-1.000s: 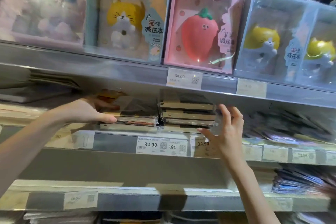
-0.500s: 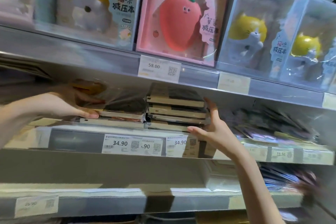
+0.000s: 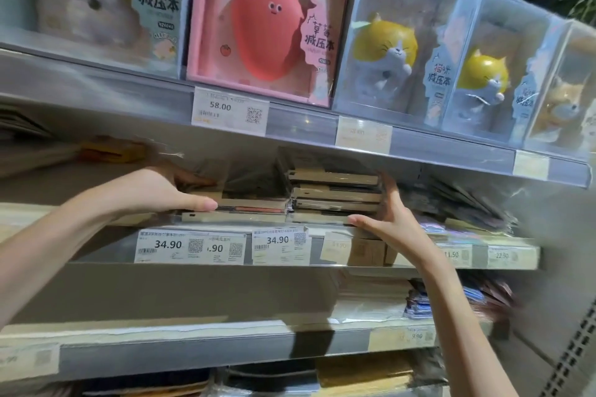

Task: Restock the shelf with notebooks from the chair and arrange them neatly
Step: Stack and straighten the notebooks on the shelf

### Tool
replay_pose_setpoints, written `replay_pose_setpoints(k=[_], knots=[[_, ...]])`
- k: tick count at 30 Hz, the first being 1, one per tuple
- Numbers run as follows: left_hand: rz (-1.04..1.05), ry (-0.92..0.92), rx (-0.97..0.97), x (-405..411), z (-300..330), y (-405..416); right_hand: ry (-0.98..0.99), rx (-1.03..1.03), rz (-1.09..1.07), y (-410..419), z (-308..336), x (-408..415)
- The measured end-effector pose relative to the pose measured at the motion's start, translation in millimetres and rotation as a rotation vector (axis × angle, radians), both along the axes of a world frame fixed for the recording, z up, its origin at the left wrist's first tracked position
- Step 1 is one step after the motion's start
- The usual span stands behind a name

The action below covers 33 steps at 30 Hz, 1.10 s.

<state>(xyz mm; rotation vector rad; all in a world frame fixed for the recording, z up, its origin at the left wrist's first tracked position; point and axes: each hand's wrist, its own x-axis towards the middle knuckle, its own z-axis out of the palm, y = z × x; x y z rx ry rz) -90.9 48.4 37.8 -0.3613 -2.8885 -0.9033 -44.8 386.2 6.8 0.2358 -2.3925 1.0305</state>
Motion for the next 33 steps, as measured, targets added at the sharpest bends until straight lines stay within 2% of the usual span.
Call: replay_pose_setpoints(k=[4,10,14,19,23,26,33], knots=[[0.074,0.002,-0.026,-1,-4,-4,-0.012,0.045,-0.036,2,-4,-4],[0.017,0.059,-0.012,2,-9,-5,0.018,0.013,-0.081,-1,-6,-4],[0.037,0.112,-0.047,-4,-16,-6,0.086,0.047,-0.225,-10,-15,-4],[0.117,0.263,-0.107,3,-25,1,0.119,0.086,-0.296,-14,-23,-2],[0.165,0.409,-0.111,12,-32,7,0.115,0.135,-0.433,-19,-32,-5],[0.121,0.526,-0.102,15,-40,11,0.091,0.159,-0.492,-29,-34,-3],[-0.002,0.766,-0.062,23,-62,3,0.074,0.200,-0.439,-70,-48,23]])
